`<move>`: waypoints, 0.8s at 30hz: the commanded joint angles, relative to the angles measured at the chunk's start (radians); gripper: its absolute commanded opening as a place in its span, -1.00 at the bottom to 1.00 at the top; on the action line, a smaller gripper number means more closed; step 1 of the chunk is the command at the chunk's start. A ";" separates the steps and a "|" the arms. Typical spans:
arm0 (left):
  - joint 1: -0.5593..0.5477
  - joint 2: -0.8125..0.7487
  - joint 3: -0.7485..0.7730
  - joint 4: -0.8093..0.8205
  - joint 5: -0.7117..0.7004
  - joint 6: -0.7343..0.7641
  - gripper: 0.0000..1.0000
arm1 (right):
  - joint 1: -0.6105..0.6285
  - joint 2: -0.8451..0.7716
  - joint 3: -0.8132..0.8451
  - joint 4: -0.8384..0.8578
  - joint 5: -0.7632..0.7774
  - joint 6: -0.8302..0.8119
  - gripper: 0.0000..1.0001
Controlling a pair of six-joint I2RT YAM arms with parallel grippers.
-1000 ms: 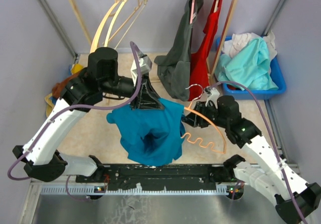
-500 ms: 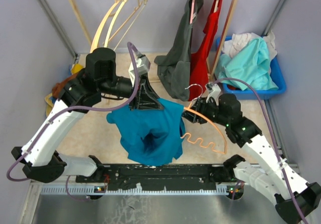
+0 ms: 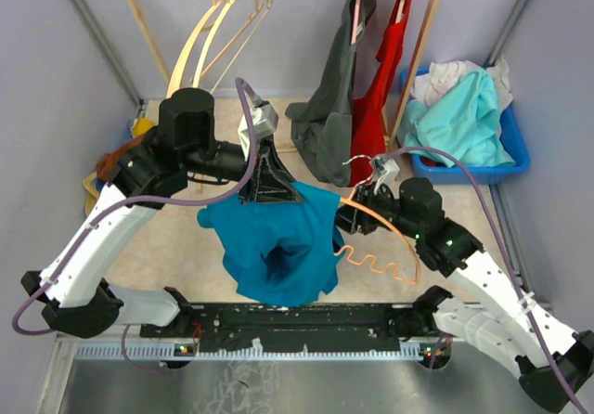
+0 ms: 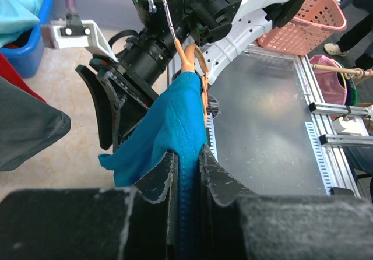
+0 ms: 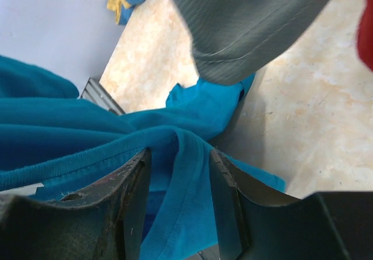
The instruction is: Place the t-shirt on the hanger
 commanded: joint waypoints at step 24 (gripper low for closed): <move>-0.003 -0.055 0.012 0.017 0.017 0.020 -1.00 | 0.115 0.137 0.069 -0.083 0.353 -0.005 -0.64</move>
